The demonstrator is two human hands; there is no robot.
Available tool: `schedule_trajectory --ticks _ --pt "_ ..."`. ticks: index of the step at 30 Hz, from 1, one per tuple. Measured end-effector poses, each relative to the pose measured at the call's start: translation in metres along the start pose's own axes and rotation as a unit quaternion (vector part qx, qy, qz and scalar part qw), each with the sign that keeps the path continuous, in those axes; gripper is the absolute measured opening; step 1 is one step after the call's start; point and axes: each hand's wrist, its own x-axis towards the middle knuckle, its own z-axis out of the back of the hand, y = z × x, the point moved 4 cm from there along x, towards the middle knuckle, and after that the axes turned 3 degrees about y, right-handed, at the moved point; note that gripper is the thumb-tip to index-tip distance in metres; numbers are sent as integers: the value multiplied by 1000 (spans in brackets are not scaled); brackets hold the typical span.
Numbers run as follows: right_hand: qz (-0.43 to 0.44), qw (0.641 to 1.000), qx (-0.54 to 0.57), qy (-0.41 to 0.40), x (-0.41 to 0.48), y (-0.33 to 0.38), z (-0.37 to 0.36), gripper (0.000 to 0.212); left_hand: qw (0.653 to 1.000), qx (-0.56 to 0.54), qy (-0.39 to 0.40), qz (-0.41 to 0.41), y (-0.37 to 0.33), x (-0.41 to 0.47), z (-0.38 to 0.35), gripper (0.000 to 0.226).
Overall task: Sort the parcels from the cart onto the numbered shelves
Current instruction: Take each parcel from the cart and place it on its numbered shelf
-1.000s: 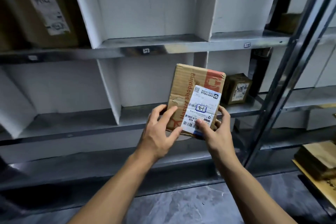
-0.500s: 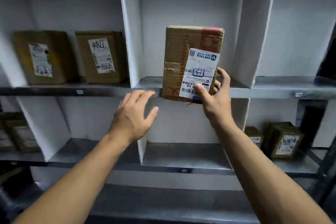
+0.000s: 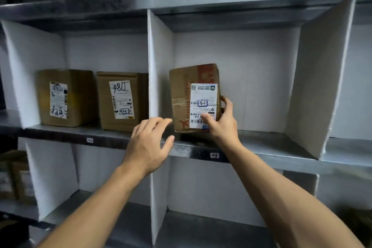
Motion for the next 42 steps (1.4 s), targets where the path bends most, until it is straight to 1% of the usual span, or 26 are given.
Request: schedule_trajectory --ticks 7,11,15,23,26,28,30,32,35,38,40,42 --pt "-24 998 -30 52 10 -14 -20 82 1000 1 6 11 5 0 -20 44" --pt "-42 996 -35 65 11 -17 -23 83 1000 -8 4 8 8 6 -24 44" --pt "-41 996 -49 64 13 -16 -28 83 1000 -22 4 12 12 9 -26 46" --pt "-53 994 -79 58 12 -18 -33 83 999 -34 40 1 24 4 -20 46" --pt "-63 993 -89 49 8 -14 -29 86 998 -42 49 -3 28 1 -12 45" --pt "-70 992 -102 29 2 -9 -23 88 997 -47 52 -12 29 -3 -6 45" --pt "-59 990 -130 2 -11 -3 -14 81 997 -55 52 -22 29 -8 1 46" --pt "-26 985 -170 -10 -33 4 -6 68 996 -71 54 -30 27 -16 5 47" --pt "36 967 -252 -9 -79 11 10 51 991 -103 64 -51 17 -32 7 47" --pt "86 928 -362 -11 -131 13 33 41 983 -143 83 -83 -7 -51 -1 48" --pt "78 898 -433 -8 -166 8 55 38 974 -170 106 -106 -31 -66 -13 49" --pt "47 867 -496 9 -203 -1 80 37 962 -194 134 -135 -62 -83 -26 51"
